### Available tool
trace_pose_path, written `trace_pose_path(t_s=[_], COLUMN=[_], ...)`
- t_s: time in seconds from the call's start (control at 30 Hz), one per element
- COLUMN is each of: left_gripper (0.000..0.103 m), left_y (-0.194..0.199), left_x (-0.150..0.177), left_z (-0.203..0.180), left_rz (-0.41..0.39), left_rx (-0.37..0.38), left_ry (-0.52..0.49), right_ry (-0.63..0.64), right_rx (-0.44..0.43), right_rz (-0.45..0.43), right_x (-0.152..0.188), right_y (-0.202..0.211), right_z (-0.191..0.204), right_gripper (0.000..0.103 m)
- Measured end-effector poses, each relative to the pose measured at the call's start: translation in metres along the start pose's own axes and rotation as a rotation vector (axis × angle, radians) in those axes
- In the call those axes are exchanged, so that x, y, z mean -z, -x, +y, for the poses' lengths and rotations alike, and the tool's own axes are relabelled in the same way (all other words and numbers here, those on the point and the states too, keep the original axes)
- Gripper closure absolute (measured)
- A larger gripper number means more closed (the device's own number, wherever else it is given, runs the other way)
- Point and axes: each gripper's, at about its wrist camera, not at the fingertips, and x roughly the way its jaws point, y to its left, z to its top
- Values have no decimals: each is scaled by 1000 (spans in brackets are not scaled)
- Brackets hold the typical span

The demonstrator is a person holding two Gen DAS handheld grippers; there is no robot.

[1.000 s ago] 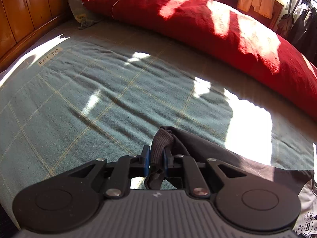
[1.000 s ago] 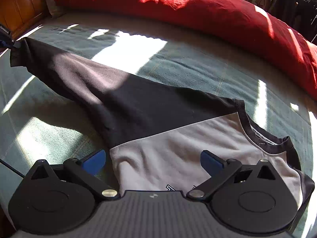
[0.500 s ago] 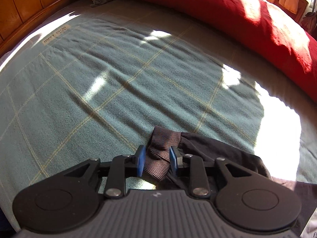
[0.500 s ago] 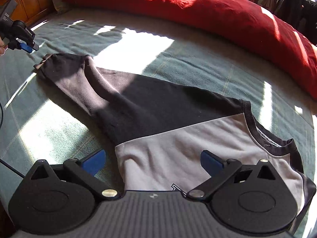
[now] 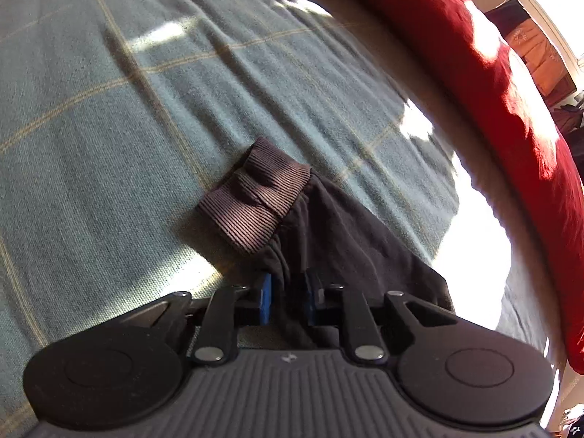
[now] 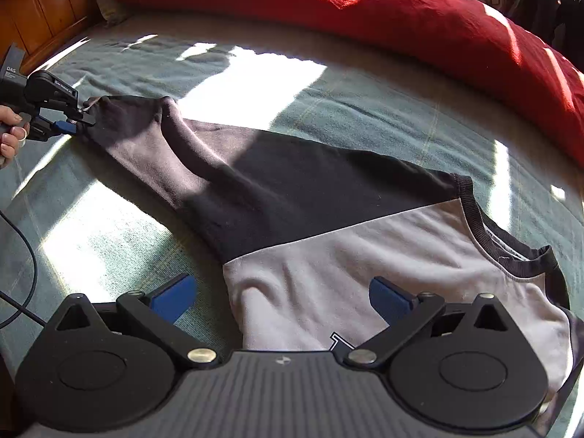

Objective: Fold clothes
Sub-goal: 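Lay the sleeve flat and open the left gripper to release the cuff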

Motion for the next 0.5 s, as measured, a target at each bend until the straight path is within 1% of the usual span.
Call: trace_pose_path(t_s=[0.13, 0.2, 0.23, 0.3, 0.43, 0.47, 0.5], left_gripper=[96, 95, 94, 85, 80, 82, 81], left_y=[19, 24, 25, 28, 43, 47, 52], left_x=[2, 2, 2, 3, 7, 9, 12], left_z=[0, 5, 6, 9, 3, 1, -1], left_rz=[-42, -22, -12, 3, -20, -31, -43], left_rx=[-42, -61, -71, -90, -108, -124, -157], left_ry=[-41, -47, -53, -74, -146, -170, -209], right_ry=[13, 19, 20, 28, 78, 98, 113], right_rx=[-6, 0, 3, 10, 36, 50, 57], right_rz=[-13, -14, -13, -8, 3, 0, -2], right_x=[-1, 0, 0, 1, -1, -2, -5], right_y=[3, 3, 3, 2, 0, 0, 0], right_z=[4, 2, 1, -3, -14, -17, -21], right_gripper=[0, 0, 0, 0, 0, 0, 0])
